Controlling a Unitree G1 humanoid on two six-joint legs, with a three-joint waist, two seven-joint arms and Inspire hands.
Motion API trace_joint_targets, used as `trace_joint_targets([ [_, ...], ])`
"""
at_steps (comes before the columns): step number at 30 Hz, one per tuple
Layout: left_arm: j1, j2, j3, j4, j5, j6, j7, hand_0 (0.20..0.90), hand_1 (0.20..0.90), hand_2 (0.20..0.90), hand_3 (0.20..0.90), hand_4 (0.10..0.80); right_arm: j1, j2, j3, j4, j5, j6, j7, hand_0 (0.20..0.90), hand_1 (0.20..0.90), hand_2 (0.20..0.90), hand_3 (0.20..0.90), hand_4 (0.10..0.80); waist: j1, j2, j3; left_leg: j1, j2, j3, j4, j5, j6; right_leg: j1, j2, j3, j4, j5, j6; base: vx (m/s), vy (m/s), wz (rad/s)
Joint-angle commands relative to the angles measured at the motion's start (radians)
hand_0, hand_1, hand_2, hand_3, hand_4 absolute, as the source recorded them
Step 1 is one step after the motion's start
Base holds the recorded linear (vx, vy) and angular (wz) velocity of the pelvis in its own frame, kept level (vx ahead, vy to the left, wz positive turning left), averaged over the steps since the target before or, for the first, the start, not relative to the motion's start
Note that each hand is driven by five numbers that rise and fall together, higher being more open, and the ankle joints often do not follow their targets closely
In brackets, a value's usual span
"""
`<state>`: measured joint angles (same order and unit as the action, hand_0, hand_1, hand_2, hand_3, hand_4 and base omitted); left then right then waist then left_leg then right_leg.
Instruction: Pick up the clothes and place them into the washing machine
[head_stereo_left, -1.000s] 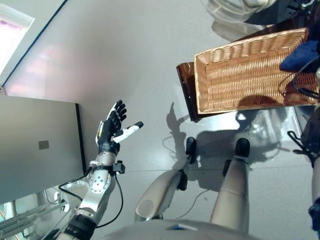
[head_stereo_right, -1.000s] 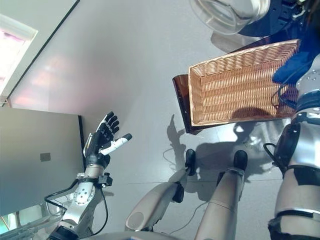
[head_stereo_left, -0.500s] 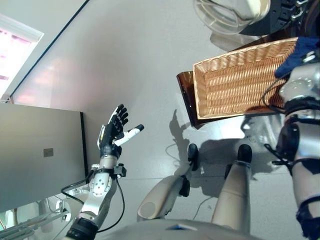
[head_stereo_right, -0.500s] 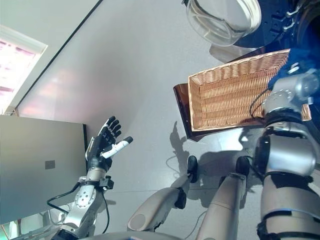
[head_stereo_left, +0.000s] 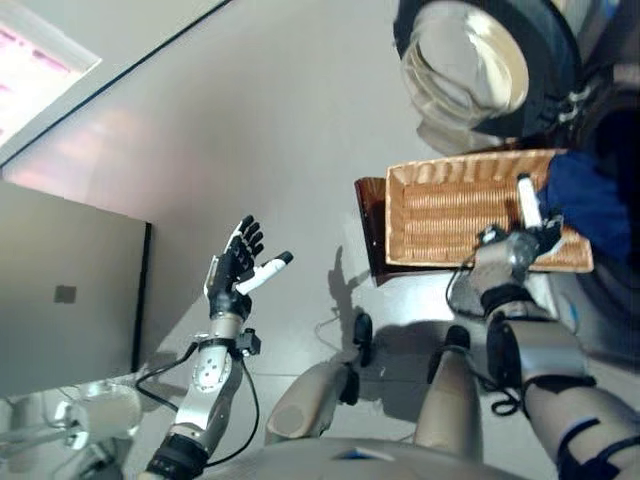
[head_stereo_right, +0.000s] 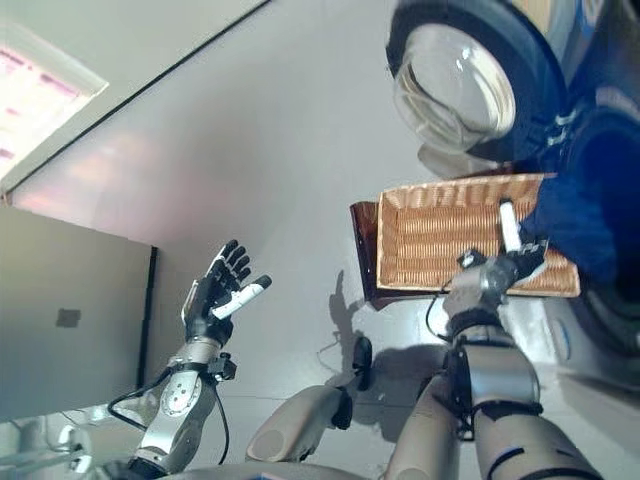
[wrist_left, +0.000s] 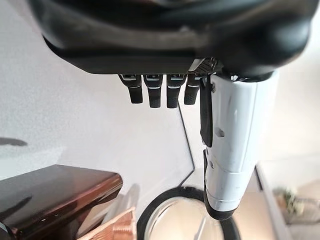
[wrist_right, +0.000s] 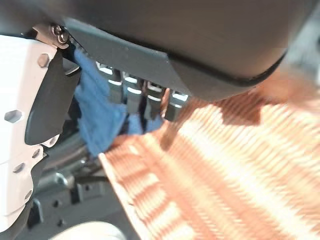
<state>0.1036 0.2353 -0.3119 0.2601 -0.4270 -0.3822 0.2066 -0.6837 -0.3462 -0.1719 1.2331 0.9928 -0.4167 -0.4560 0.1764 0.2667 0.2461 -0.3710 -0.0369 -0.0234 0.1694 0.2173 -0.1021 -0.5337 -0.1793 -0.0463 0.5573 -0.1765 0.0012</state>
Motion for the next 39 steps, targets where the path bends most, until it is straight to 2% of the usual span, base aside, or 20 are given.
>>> trace_joint_targets([
  [1, -0.006, 0.019, 0.092, -0.045, 0.013, -0.053, 0.012, 0.9, 0.9, 0.9, 0.9, 0.8, -0.032, -0.034, 0.042, -0.094, -0.004, -0.09, 0.028, 0.9, 0.9, 0.9, 0.9, 0.8, -0.003, -0.019, -0.012, -0.055, -0.006, 0.034, 0.071, -0.147, 0.029, 0.254, 0.037, -0.047, -0.351, 0.063, 0.0, 0.251, -0.099, 0.02],
  [2, 0.003, 0.015, 0.103, -0.029, 0.022, -0.044, 0.016, 0.9, 0.9, 0.9, 0.9, 0.8, 0.006, -0.01, 0.038, -0.103, 0.008, -0.102, 0.034, 0.9, 0.9, 0.9, 0.9, 0.8, 0.014, -0.021, -0.031, -0.092, -0.015, 0.018, -0.022, -0.081, 0.037, 0.283, 0.08, -0.042, -0.363, 0.064, 0.005, 0.299, -0.093, -0.02],
  [5, 0.01, 0.019, 0.11, -0.016, 0.027, -0.039, 0.023, 0.9, 0.9, 0.9, 0.9, 0.8, 0.054, 0.032, 0.024, -0.128, 0.026, -0.123, 0.032, 0.9, 0.9, 0.9, 0.9, 0.8, 0.024, -0.038, -0.038, -0.12, -0.039, 0.032, -0.125, -0.036, 0.037, 0.328, 0.106, -0.04, -0.374, 0.044, 0.002, 0.242, -0.066, 0.17],
  [6, 0.014, 0.021, 0.118, -0.005, 0.028, -0.041, 0.029, 0.9, 0.9, 0.9, 0.9, 0.8, 0.076, 0.076, 0.034, -0.142, 0.024, -0.135, 0.027, 0.9, 0.9, 0.9, 0.9, 0.8, 0.04, -0.042, -0.047, -0.096, -0.042, -0.018, -0.147, -0.03, 0.049, 0.351, 0.136, -0.021, -0.356, 0.014, 0.009, 0.34, -0.008, 0.4],
  [7, 0.019, 0.023, 0.119, -0.001, 0.029, -0.041, 0.033, 0.9, 0.9, 0.9, 0.9, 0.8, 0.085, 0.094, 0.04, -0.151, 0.021, -0.139, 0.025, 0.9, 0.9, 0.9, 0.9, 0.8, 0.04, -0.049, -0.05, -0.056, -0.047, -0.044, -0.153, -0.03, 0.059, 0.356, 0.137, -0.01, -0.324, -0.007, 0.011, 0.31, 0.077, 0.06],
  [9, 0.014, 0.021, 0.121, 0.012, 0.032, -0.038, 0.033, 0.9, 0.9, 0.9, 0.9, 0.8, 0.11, 0.109, 0.035, -0.16, 0.023, -0.141, 0.029, 0.9, 0.9, 0.9, 0.9, 0.8, 0.032, -0.054, -0.056, -0.041, -0.036, -0.031, -0.148, -0.032, 0.066, 0.366, 0.139, -0.009, -0.312, -0.013, 0.017, 0.14, 0.107, -0.68],
  [12, 0.009, 0.025, 0.129, 0.023, 0.063, -0.034, 0.037, 0.9, 0.9, 0.9, 0.9, 0.8, 0.179, 0.157, 0.033, -0.166, 0.033, -0.127, 0.054, 0.9, 0.9, 0.9, 0.9, 0.8, 0.026, -0.086, -0.08, 0.041, -0.051, -0.021, -0.143, -0.077, 0.106, 0.384, 0.12, -0.001, -0.228, -0.024, 0.041, 0.262, 0.123, -1.0],
  [13, 0.008, 0.029, 0.133, 0.019, 0.072, -0.035, 0.037, 0.9, 0.9, 0.9, 0.9, 0.8, 0.196, 0.171, 0.036, -0.168, 0.039, -0.123, 0.066, 0.9, 0.9, 0.9, 0.9, 0.8, 0.017, -0.099, -0.078, 0.071, -0.058, -0.014, -0.141, -0.099, 0.124, 0.372, 0.112, 0.006, -0.148, -0.005, 0.064, 0.216, 0.145, -0.53],
  [14, 0.015, 0.038, 0.138, 0.01, 0.074, -0.038, 0.034, 0.9, 0.9, 0.9, 0.9, 0.8, 0.197, 0.19, 0.037, -0.166, 0.048, -0.118, 0.074, 0.9, 0.9, 0.9, 0.9, 0.8, -0.004, -0.099, -0.058, 0.119, -0.058, -0.003, -0.144, -0.122, 0.148, 0.312, 0.109, 0.018, -0.015, 0.074, 0.103, 0.124, 0.119, -0.34],
  [15, 0.015, 0.038, 0.138, 0.01, 0.074, -0.038, 0.034, 0.9, 0.9, 0.9, 0.9, 0.8, 0.197, 0.189, 0.037, -0.166, 0.048, -0.118, 0.075, 0.9, 0.9, 0.9, 0.9, 0.8, -0.002, -0.099, -0.058, 0.118, -0.058, -0.001, -0.145, -0.122, 0.148, 0.31, 0.109, 0.02, -0.013, 0.074, 0.103, 0.027, 0.161, -0.33],
  [16, 0.013, 0.055, 0.133, -0.01, 0.08, -0.048, 0.038, 0.9, 0.9, 0.9, 0.9, 0.8, 0.174, 0.203, 0.05, -0.174, 0.056, -0.12, 0.08, 0.9, 0.9, 0.9, 0.9, 0.8, -0.018, -0.085, -0.026, 0.128, -0.043, 0.013, -0.135, -0.135, 0.154, 0.228, 0.111, 0.018, 0.05, 0.109, 0.114, -0.035, 0.115, -0.38],
  [17, 0.015, 0.057, 0.134, -0.018, 0.075, -0.052, 0.038, 0.9, 0.9, 0.9, 0.9, 0.8, 0.165, 0.205, 0.052, -0.175, 0.058, -0.118, 0.079, 0.9, 0.9, 0.9, 0.9, 0.8, -0.018, -0.082, -0.019, 0.13, -0.039, 0.025, -0.13, -0.145, 0.155, 0.198, 0.091, 0.0, 0.044, 0.104, 0.108, -0.032, 0.114, -0.55],
  [18, 0.015, 0.057, 0.135, -0.018, 0.075, -0.052, 0.038, 0.9, 0.9, 0.9, 0.9, 0.8, 0.164, 0.205, 0.052, -0.175, 0.058, -0.118, 0.079, 0.9, 0.9, 0.9, 0.9, 0.8, -0.017, -0.083, -0.02, 0.128, -0.039, 0.025, -0.128, -0.146, 0.155, 0.196, 0.091, 0.0, 0.046, 0.103, 0.107, 0.009, 0.047, -0.58],
  [19, 0.009, 0.056, 0.122, -0.028, 0.054, -0.069, 0.047, 0.9, 0.9, 0.9, 0.9, 0.8, 0.142, 0.205, 0.057, -0.192, 0.06, -0.12, 0.073, 0.9, 0.9, 0.9, 0.9, 0.8, -0.017, -0.074, -0.007, 0.136, -0.03, 0.035, -0.127, -0.162, 0.14, 0.152, 0.023, -0.03, -0.051, 0.083, 0.092, 0.011, 0.014, -0.51],
  [20, 0.006, 0.055, 0.122, -0.027, 0.053, -0.071, 0.046, 0.9, 0.9, 0.9, 0.9, 0.8, 0.14, 0.204, 0.057, -0.194, 0.058, -0.12, 0.071, 0.9, 0.9, 0.9, 0.9, 0.8, -0.016, -0.069, -0.009, 0.13, -0.025, 0.033, -0.126, -0.158, 0.139, 0.153, 0.029, -0.035, -0.064, 0.094, 0.09, 0.027, -0.009, -0.5],
  [21, -0.005, 0.051, 0.11, -0.028, 0.045, -0.077, 0.055, 0.9, 0.9, 0.9, 0.9, 0.8, 0.124, 0.203, 0.057, -0.204, 0.058, -0.124, 0.065, 0.9, 0.9, 0.9, 0.9, 0.8, -0.013, -0.068, -0.002, 0.134, -0.021, 0.046, -0.126, -0.177, 0.125, 0.129, -0.032, -0.072, -0.198, 0.139, 0.094, 0.085, -0.16, -0.74],
  [22, -0.02, 0.039, 0.094, -0.022, 0.031, -0.082, 0.054, 0.9, 0.9, 0.9, 0.9, 0.8, 0.112, 0.19, 0.046, -0.205, 0.069, -0.128, 0.053, 0.9, 0.9, 0.9, 0.9, 0.8, -0.017, -0.085, -0.005, 0.12, -0.029, 0.04, -0.092, -0.207, 0.101, 0.18, -0.069, -0.068, -0.399, 0.211, 0.109, 0.094, -0.159, -0.7],
  [26, -0.02, 0.025, 0.077, -0.049, 0.014, -0.091, 0.059, 0.9, 0.9, 0.9, 0.9, 0.8, 0.077, 0.192, 0.041, -0.213, 0.091, -0.158, 0.035, 0.9, 0.9, 0.9, 0.9, 0.8, -0.006, -0.074, -0.003, 0.073, -0.034, 0.045, -0.063, -0.212, 0.101, 0.167, -0.065, -0.07, -0.388, 0.229, 0.102, -0.016, -0.058, 0.06],
  [33, 0.008, 0.013, 0.046, -0.091, -0.003, -0.088, 0.056, 0.9, 0.9, 0.9, 0.9, 0.8, -0.019, 0.156, 0.019, -0.167, 0.108, -0.176, -0.006, 0.9, 0.9, 0.9, 0.9, 0.8, 0.009, -0.012, -0.01, 0.029, -0.02, 0.037, -0.084, -0.198, 0.1, 0.12, -0.033, -0.076, -0.384, 0.209, 0.09, 0.004, -0.041, 0.05],
  [39, 0.012, 0.019, 0.019, -0.132, -0.01, -0.093, 0.049, 0.9, 0.9, 0.9, 0.9, 0.8, -0.081, 0.133, 0.034, -0.164, 0.092, -0.185, -0.031, 0.9, 0.9, 0.9, 0.9, 0.8, 0.03, 0.019, 0.0, -0.001, -0.02, 0.036, -0.107, -0.188, 0.095, 0.083, -0.032, -0.071, -0.383, 0.201, 0.091, 0.014, -0.005, 0.01],
])
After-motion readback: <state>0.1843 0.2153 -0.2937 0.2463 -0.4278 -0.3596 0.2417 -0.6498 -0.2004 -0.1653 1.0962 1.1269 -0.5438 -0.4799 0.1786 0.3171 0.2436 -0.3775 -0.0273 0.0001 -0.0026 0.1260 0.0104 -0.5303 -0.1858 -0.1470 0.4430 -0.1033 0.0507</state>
